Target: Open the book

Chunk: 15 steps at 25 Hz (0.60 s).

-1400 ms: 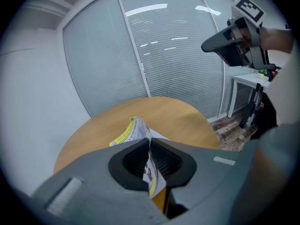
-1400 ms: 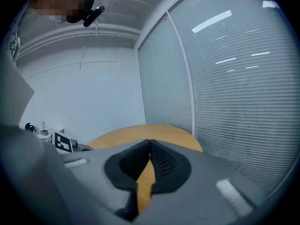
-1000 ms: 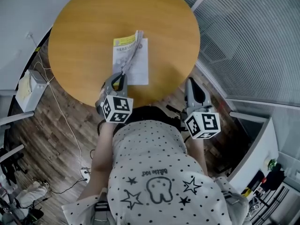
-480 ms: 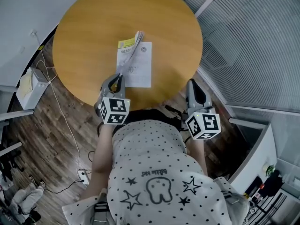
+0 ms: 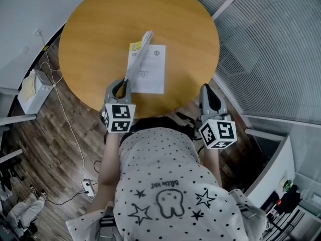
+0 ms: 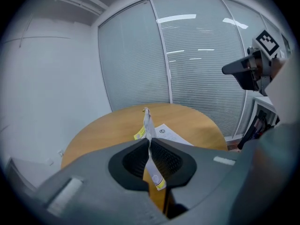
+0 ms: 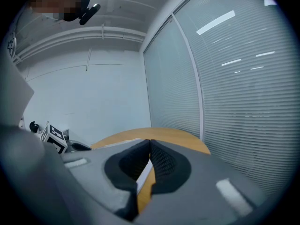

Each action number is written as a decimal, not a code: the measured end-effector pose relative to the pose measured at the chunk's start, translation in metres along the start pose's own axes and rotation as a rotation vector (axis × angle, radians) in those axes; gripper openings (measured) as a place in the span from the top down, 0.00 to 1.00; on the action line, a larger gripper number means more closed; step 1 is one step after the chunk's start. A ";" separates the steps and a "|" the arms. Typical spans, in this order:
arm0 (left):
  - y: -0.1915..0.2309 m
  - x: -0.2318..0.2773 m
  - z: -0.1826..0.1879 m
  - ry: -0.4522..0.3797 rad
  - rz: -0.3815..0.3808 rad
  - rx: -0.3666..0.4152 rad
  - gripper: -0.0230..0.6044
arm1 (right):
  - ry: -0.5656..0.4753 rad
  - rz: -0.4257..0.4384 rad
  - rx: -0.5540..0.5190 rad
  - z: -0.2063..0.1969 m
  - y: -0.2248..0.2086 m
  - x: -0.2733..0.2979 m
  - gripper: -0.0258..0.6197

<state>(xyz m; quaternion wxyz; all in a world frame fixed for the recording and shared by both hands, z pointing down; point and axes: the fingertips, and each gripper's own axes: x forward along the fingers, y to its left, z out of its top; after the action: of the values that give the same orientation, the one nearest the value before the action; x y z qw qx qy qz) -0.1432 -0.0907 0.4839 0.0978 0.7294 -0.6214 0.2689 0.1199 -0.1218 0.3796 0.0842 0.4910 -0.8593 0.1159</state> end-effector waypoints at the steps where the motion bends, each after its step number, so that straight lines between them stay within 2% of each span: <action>1: 0.002 -0.001 0.000 -0.001 0.004 -0.003 0.92 | 0.000 0.000 -0.001 0.000 0.001 0.000 0.96; 15: 0.037 -0.015 -0.021 0.012 0.072 -0.064 0.92 | 0.010 0.015 -0.005 -0.002 0.015 0.007 0.95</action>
<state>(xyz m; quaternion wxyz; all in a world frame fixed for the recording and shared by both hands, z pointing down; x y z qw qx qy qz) -0.1859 -0.0756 0.4861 0.1154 0.7014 -0.6548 0.2567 0.1037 -0.1197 0.3819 0.0887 0.4839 -0.8627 0.1169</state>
